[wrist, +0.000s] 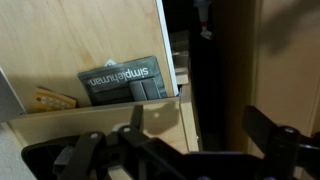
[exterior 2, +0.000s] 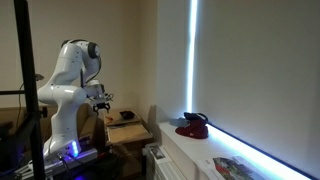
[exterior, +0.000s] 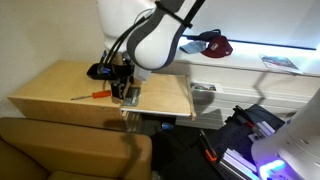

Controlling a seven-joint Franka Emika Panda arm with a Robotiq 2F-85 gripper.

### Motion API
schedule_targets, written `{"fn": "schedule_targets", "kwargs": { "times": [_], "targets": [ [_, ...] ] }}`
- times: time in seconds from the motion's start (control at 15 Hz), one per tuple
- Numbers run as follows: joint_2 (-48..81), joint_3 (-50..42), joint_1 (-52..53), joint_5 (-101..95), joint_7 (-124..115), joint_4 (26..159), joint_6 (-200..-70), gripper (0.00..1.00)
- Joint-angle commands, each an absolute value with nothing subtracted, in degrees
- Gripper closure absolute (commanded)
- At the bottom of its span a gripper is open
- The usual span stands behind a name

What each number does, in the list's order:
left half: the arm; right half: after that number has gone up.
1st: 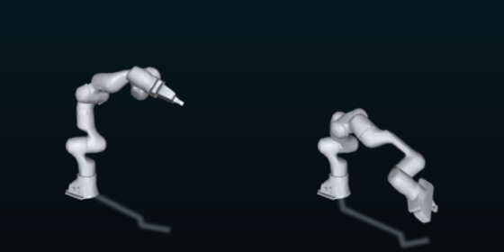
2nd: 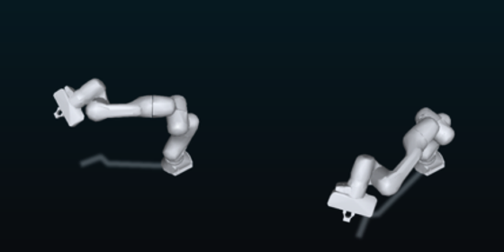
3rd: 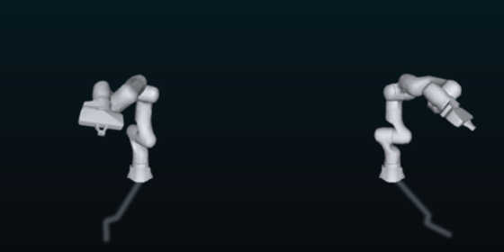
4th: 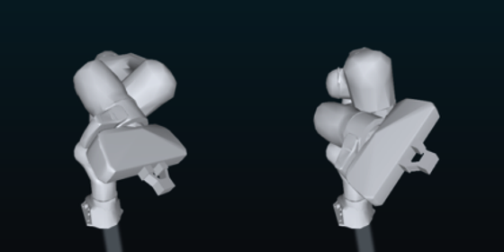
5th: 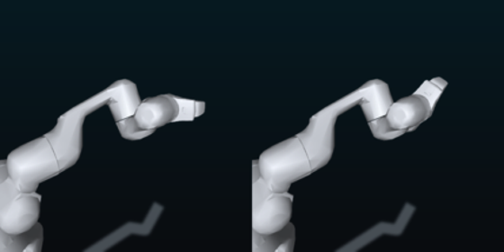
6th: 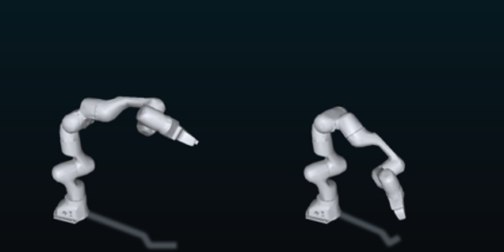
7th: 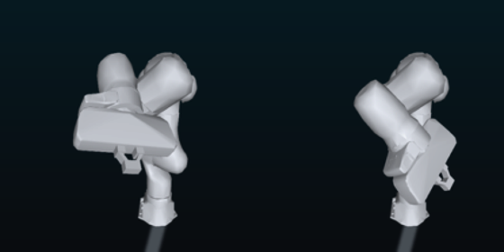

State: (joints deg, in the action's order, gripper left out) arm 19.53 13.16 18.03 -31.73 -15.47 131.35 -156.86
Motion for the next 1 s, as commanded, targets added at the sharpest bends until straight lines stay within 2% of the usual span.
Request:
{"fn": "schedule_targets", "kwargs": {
  "times": [0.0, 0.27, 0.47, 0.53, 0.93],
  "targets": [
    [30.8, 7.1, 23.5, -41.1, -23.4, 121.3, -160.1, 0.0],
    [40.0, 1.4, 29.2, -46.5, -31.0, 109.3, -161.0, 0.0],
    [44.5, 1.9, 29.4, -38.6, -27.8, 102.0, -159.0, 0.0],
    [41.4, 0.0, 30.9, -39.6, -28.4, 107.1, -160.9, 0.0],
    [46.4, -1.7, 32.2, -35.3, -28.2, 102.1, -164.2, 0.0]
  ]
}}
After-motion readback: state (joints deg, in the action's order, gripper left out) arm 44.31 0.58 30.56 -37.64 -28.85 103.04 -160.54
